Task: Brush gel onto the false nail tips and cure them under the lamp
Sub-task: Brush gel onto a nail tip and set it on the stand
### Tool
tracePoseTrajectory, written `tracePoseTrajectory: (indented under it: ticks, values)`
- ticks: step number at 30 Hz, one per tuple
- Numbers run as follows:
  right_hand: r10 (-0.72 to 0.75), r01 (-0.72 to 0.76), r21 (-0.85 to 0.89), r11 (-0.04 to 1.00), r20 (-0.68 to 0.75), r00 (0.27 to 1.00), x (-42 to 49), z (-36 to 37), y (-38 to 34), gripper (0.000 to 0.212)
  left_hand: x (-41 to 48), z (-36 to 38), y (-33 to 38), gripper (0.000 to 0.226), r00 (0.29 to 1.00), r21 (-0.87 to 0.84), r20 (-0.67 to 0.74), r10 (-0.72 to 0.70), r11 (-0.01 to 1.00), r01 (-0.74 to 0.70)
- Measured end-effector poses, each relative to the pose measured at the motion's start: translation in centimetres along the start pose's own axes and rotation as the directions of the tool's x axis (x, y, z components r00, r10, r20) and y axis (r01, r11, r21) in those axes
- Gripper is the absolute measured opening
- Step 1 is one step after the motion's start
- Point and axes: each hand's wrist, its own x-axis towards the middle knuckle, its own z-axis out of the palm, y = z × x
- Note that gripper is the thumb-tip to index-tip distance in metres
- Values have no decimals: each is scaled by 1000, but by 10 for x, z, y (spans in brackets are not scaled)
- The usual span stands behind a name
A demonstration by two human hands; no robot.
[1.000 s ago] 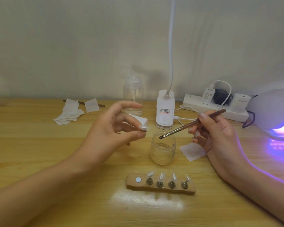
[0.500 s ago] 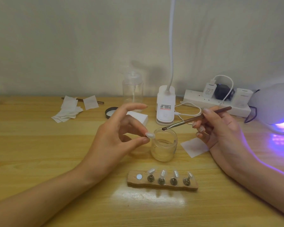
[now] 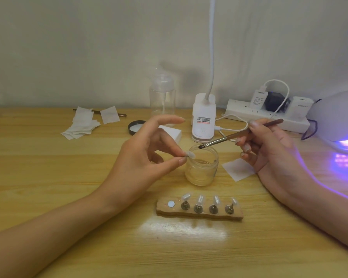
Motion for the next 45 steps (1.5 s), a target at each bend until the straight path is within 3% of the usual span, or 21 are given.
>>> tracePoseTrajectory:
  ticks: [8,14,19,24,29,34,39,45]
  values:
    - [-26,34,-93,995,89,996,-1,4,0,18,1,1,-1,56,999,38,9,32,999,-33]
    - [-7,8,-76,997,17,1000,-1,3,-1,19,1,1,1,56,998,75,12,68,995,-69]
    - [-46,54,-92,994,89,995,-2,5,-1,19,1,1,1,54,996,88,11,92,992,-93]
    - [-39,39,-82,996,-7,999,-2,4,-3,22,0,1,2,53,995,96,12,103,990,-104]
    - [-76,84,-93,992,84,994,-3,6,-2,19,-1,2,3,54,991,126,12,136,983,-136]
    - [-59,58,-83,995,-4,998,-3,5,-4,22,-1,3,4,56,989,138,14,150,979,-151]
    - [-74,84,-101,991,98,992,-4,8,-3,24,-1,3,6,54,987,139,10,160,977,-160]
    - [-54,56,-87,995,25,998,-2,6,-3,21,-1,3,6,56,986,155,13,169,973,-169]
